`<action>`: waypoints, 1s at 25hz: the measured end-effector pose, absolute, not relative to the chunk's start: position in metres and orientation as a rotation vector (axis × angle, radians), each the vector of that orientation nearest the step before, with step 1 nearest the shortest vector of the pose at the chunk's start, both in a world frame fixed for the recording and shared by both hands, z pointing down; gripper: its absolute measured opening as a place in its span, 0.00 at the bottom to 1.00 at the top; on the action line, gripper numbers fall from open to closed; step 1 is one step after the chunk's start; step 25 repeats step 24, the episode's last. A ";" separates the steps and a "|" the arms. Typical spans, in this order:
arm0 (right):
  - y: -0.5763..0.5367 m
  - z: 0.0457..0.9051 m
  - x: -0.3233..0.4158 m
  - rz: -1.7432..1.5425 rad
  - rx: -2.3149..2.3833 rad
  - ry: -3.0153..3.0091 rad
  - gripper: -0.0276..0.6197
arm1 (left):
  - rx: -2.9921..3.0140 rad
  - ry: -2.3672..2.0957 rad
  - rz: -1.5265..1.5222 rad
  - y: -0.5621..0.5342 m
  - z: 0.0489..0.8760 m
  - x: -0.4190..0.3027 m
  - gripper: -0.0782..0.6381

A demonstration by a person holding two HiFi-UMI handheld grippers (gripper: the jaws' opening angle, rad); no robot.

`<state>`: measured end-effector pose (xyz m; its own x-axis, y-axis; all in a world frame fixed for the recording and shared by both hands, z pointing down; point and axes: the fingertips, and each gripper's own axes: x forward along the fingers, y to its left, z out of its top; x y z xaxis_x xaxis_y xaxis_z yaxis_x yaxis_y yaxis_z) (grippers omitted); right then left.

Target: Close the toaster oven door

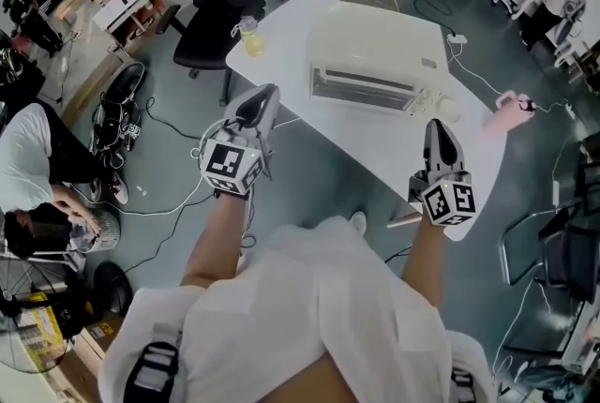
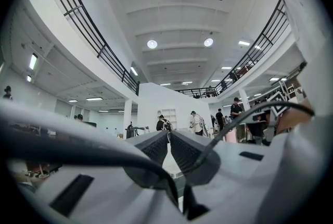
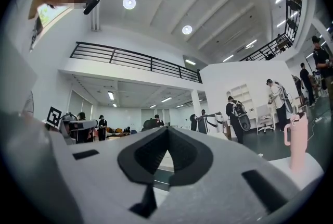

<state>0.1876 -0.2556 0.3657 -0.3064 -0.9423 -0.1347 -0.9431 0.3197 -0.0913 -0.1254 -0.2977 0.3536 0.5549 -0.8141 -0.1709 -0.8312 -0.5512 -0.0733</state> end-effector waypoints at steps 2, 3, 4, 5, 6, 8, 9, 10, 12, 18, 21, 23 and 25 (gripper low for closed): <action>-0.253 0.367 0.191 -0.003 -1.745 2.409 0.05 | -2.642 1.406 0.171 -0.296 0.355 -0.124 0.13; -0.252 0.366 0.193 -0.007 -1.746 2.404 0.05 | -2.642 1.405 0.172 -0.295 0.354 -0.122 0.13; -0.252 0.366 0.195 -0.008 -1.748 2.402 0.05 | -2.642 1.402 0.174 -0.295 0.354 -0.121 0.13; -0.251 0.366 0.196 -0.007 -1.750 2.401 0.05 | -2.642 1.398 0.175 -0.295 0.354 -0.120 0.13; -0.250 0.366 0.196 -0.007 -1.753 2.400 0.05 | -2.643 1.396 0.175 -0.294 0.353 -0.119 0.13; -0.250 0.367 0.195 -0.005 -1.760 2.398 0.05 | -2.646 1.395 0.175 -0.294 0.354 -0.121 0.13; -0.250 0.367 0.195 -0.002 -1.766 2.397 0.05 | -2.646 1.395 0.177 -0.295 0.354 -0.122 0.13; -0.251 0.368 0.195 -0.001 -1.772 2.396 0.05 | -2.646 1.396 0.178 -0.296 0.354 -0.122 0.13; -0.251 0.368 0.196 0.002 -1.781 2.397 0.05 | -2.646 1.396 0.180 -0.297 0.354 -0.122 0.13; -0.253 0.370 0.195 0.023 -1.796 2.417 0.05 | -2.653 1.388 0.188 -0.298 0.355 -0.117 0.13; -0.251 0.369 0.197 0.022 -1.801 2.419 0.05 | -2.657 1.386 0.188 -0.297 0.354 -0.116 0.13; -0.249 0.368 0.198 0.024 -1.806 2.422 0.05 | -2.658 1.384 0.186 -0.296 0.353 -0.115 0.13; -0.248 0.368 0.199 0.025 -1.809 2.424 0.05 | -2.658 1.383 0.185 -0.296 0.352 -0.114 0.13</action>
